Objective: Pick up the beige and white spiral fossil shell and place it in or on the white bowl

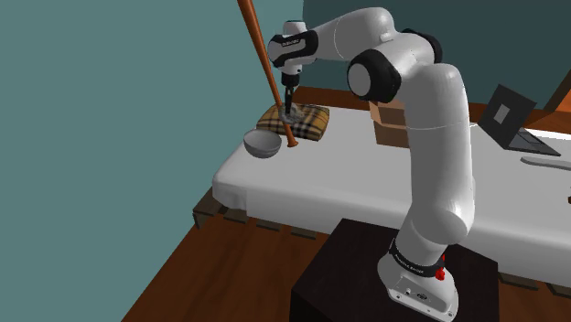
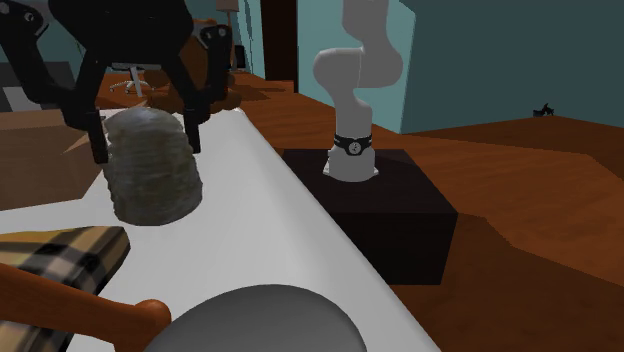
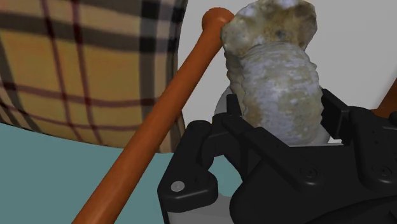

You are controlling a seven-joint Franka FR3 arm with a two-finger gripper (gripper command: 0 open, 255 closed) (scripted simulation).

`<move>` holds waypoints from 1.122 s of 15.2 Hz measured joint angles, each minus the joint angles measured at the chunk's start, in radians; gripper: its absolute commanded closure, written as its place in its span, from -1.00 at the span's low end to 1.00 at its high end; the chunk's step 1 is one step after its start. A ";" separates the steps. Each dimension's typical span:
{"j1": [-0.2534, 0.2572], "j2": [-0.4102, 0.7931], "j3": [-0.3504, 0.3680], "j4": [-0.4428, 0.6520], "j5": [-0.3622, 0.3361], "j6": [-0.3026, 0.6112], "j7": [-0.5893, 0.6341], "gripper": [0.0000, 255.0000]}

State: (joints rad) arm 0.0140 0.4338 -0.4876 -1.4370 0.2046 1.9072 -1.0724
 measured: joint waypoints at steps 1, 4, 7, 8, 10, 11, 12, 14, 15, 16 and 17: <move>0.001 0.032 0.008 0.052 0.009 -0.021 0.016 1.00; 0.018 0.086 0.026 0.149 0.017 -0.064 0.069 1.00; 0.019 0.176 0.046 0.292 0.034 -0.117 0.118 1.00; 0.012 0.218 0.054 0.368 0.042 -0.150 0.136 1.00; -0.006 0.308 0.071 0.524 0.057 -0.212 0.170 1.00; -0.002 0.317 0.074 0.528 0.059 -0.208 0.176 1.00; 0.003 0.317 0.074 0.514 0.059 -0.195 0.177 1.00; 0.008 0.320 0.075 0.490 0.059 -0.169 0.178 1.00; 0.012 0.318 0.075 0.473 0.059 -0.155 0.176 1.00; 0.016 0.316 0.075 0.457 0.059 -0.141 0.176 1.00; 0.019 0.313 0.074 0.437 0.059 -0.125 0.174 1.00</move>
State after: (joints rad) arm 0.0328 0.7463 -0.4134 -0.9996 0.2637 1.7818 -0.8987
